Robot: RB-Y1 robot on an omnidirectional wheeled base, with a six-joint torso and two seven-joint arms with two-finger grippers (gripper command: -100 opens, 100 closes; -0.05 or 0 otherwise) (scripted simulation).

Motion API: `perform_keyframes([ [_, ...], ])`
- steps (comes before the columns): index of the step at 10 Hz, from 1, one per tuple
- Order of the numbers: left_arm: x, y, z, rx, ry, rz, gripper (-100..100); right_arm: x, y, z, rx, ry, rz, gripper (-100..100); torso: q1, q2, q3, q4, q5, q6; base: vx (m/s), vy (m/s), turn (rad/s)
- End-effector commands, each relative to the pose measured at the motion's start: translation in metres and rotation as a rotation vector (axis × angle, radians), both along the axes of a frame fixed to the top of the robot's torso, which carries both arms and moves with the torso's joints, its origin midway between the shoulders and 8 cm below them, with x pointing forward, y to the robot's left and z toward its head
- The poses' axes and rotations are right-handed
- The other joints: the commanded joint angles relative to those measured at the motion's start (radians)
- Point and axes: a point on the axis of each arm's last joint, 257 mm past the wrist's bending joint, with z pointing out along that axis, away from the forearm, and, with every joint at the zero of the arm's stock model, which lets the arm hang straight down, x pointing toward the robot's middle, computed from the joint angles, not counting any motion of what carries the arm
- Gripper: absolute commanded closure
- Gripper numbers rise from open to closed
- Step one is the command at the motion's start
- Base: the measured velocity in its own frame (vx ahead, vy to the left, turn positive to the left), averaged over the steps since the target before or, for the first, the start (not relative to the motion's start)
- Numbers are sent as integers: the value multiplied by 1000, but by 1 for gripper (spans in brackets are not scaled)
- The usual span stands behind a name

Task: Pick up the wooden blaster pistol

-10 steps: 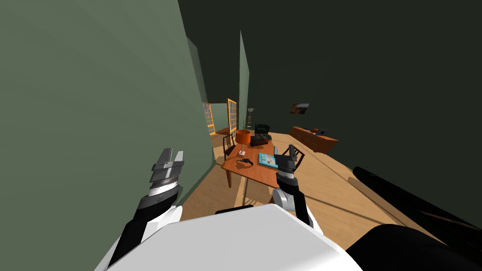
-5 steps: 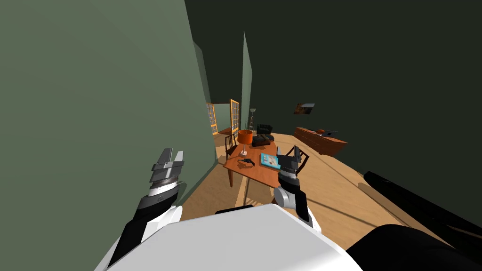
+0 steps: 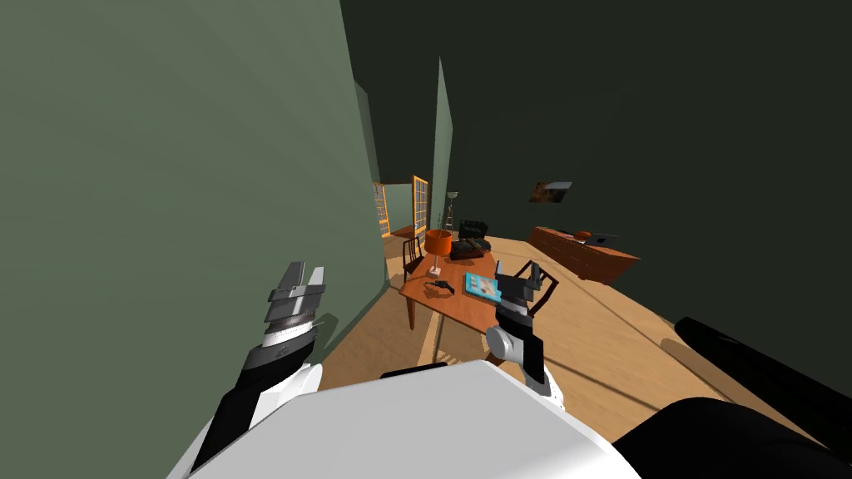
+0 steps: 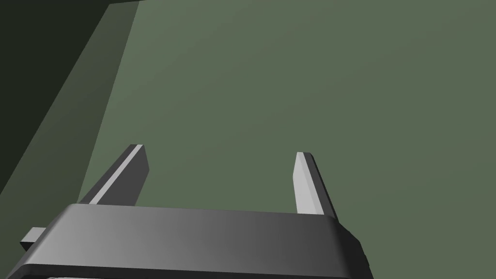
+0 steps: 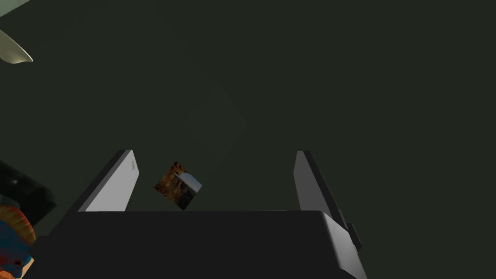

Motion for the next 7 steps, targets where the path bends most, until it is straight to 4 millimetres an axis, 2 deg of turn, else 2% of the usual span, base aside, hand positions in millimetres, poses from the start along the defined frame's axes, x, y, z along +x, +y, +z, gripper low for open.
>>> perform_keyframes([
  [1, 0, 0, 0, 0, 0, 0, 0, -1, -13, -6, 48, -18, -1, -100, 0, 0, 0, 0, 0, 0, -4, 1, 88],
  [2, 0, 0, 0, 0, 0, 0, 0, -1, -28, -10, 75, -39, -9, -100, 0, 0, 0, 0, 0, 0, -2, 3, 223],
  [4, 0, 0, 0, 0, 0, 0, 0, -3, -36, -15, 123, -48, -6, -100, 0, 0, 0, 0, 0, 1, 1, -3, 17],
  [5, 0, 0, 0, 0, 0, 0, 0, -3, -52, -21, 154, -71, -17, -100, 0, 0, 0, 0, 0, 1, 2, 2, 144],
  [7, 0, 0, 0, 0, 0, 0, 0, -4, -59, -25, 196, -81, -15, -100, 0, -1, 0, 0, 0, 1, 2, -2, 51],
])
